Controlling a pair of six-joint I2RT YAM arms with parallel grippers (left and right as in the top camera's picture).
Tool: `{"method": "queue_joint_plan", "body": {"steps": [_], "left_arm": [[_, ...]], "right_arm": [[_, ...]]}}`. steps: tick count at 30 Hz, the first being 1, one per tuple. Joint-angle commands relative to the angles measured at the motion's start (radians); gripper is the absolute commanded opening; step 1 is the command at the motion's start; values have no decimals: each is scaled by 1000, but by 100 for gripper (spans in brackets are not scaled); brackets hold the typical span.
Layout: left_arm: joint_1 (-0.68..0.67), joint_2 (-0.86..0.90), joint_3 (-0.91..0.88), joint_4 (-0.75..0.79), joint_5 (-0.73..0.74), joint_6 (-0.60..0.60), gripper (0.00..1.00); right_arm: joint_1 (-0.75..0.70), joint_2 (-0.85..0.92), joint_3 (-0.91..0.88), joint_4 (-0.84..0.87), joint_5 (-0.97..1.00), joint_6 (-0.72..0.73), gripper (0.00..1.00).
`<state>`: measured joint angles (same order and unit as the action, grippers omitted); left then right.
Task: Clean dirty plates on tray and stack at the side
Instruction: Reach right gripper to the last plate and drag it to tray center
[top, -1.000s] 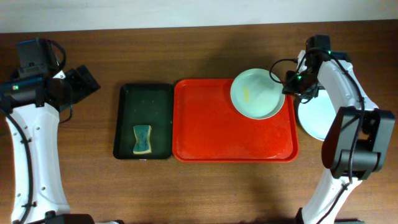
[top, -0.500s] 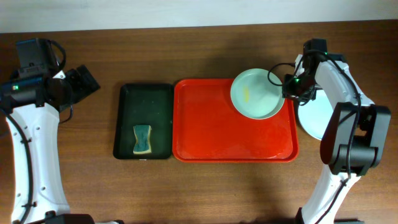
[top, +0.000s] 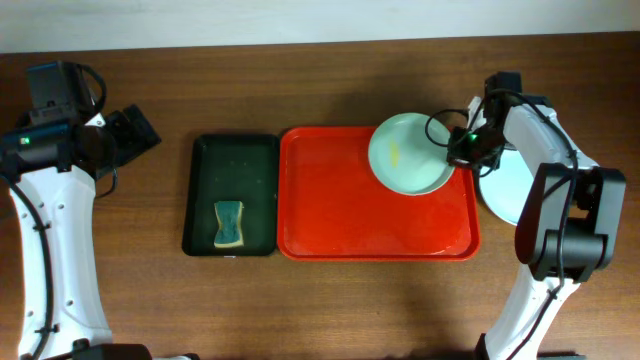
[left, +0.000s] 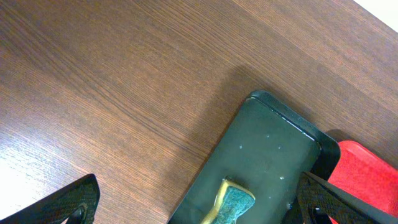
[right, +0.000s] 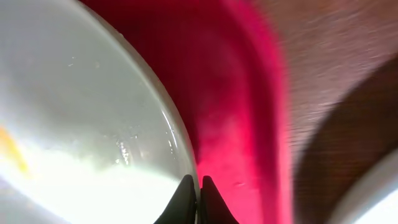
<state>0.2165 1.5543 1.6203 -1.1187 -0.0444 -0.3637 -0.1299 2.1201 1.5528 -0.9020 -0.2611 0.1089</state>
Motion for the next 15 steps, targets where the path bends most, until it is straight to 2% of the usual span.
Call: {"method": "queue_joint_plan", "body": {"steps": [1,8,10,15], "left_arm": [[3,3,0,-1,-1,-10,99],[3,3,0,-1,-1,-10,99],[3,3,0,-1,-1,-10,99],[3,3,0,-1,-1,-10,99]], "right_arm": [[26,13,-7,-53,-113,31,4],[143,13,-7,-264,-124,118,4],[179,13,-7,-285,-124,121,4],[247,13,-7,-286,-57,230,4]]}}
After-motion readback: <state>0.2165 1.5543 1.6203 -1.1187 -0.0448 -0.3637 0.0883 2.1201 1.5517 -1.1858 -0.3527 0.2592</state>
